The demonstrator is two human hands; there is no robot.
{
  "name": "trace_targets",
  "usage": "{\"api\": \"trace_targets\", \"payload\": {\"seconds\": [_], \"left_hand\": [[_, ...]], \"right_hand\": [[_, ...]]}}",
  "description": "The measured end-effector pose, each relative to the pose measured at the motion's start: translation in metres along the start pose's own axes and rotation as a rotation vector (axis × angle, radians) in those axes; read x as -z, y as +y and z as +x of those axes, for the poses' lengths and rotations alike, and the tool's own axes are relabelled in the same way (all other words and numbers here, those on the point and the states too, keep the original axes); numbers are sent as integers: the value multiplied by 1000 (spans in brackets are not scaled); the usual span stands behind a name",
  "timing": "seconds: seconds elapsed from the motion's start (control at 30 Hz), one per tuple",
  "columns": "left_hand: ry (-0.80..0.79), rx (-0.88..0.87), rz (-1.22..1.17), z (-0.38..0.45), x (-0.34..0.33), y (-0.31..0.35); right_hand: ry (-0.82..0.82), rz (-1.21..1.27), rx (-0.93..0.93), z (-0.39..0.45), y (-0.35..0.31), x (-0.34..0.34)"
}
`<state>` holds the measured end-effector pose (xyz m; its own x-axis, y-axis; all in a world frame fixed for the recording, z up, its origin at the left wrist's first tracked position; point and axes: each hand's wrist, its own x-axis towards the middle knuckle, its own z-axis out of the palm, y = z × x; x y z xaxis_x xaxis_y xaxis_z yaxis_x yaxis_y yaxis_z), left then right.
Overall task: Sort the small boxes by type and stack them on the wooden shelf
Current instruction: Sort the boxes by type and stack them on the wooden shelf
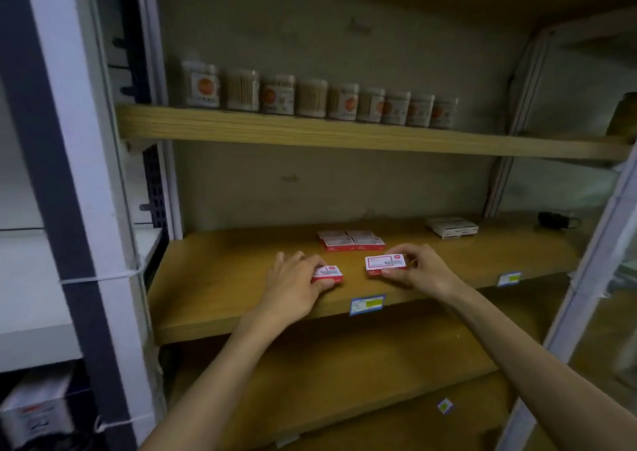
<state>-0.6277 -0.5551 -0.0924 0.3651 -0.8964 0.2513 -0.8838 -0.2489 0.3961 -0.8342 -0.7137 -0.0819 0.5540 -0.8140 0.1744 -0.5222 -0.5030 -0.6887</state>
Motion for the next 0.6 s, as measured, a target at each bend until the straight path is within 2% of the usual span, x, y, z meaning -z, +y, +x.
{"api": "trace_targets", "payload": {"seconds": [0.23,0.4,0.6], "left_hand": [[44,130,-66,14,-19,18],[44,160,-15,33,-30,34],[105,187,51,62,-41,56]], "right_hand": [[-34,-60,22,54,24,-7],[118,-118,36,67,29,-9],[122,-80,53,70,42,-14]]}}
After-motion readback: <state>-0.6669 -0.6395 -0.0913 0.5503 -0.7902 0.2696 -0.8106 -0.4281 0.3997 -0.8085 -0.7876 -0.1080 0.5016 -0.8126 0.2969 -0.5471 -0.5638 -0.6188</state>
